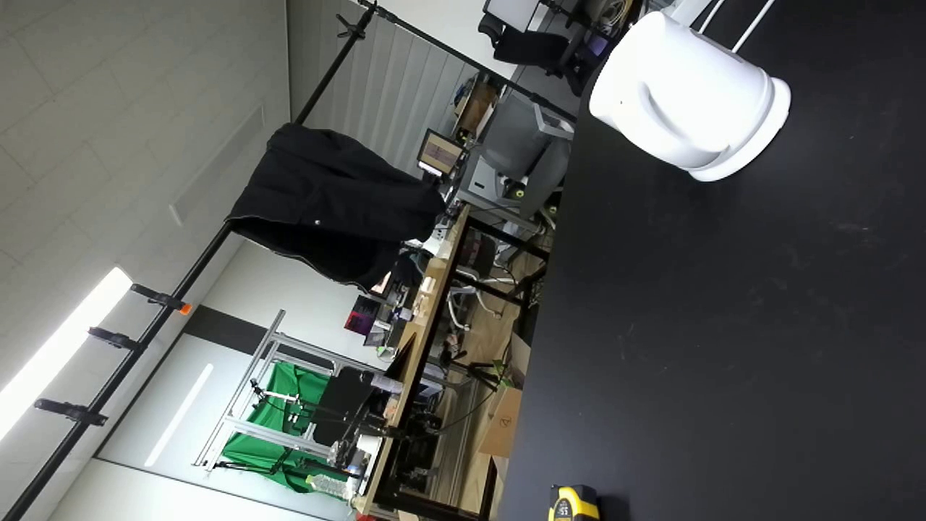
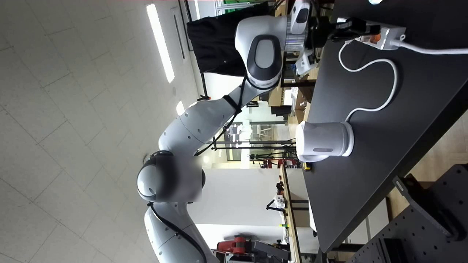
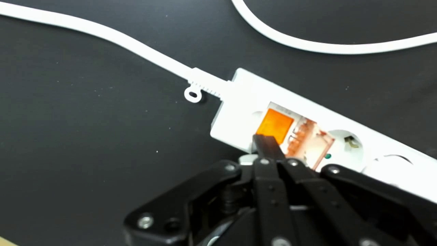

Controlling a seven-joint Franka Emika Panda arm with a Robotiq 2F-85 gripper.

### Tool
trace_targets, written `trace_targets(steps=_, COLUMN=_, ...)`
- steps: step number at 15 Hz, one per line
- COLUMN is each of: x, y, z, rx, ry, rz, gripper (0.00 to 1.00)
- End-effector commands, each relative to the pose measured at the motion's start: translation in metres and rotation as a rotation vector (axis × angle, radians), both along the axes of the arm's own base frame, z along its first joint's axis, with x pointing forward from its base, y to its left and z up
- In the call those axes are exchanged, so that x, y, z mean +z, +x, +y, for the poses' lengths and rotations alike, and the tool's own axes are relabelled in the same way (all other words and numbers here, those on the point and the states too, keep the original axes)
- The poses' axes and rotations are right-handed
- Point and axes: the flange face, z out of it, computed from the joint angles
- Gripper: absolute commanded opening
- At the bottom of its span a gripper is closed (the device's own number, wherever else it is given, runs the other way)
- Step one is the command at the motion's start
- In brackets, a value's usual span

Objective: Turn on the main adapter switch

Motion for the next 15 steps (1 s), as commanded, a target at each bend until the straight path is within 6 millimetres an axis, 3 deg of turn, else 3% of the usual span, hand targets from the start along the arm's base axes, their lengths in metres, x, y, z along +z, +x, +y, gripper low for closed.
trace_targets(steps=1, x=-0.011, y=0.001, z=0.002, rx=-0.043, ry=0.006, rz=0.003, gripper=0.00)
trace_targets(steps=8, x=-0.001, y=0.007, z=0.009, rx=-0.213, ry=-0.116, rz=-0.016, gripper=0.00)
trace_targets(steps=15, x=0.001, y=0.006, z=0.026, rx=-0.392, ry=-0.173, rz=0.072, gripper=0.00)
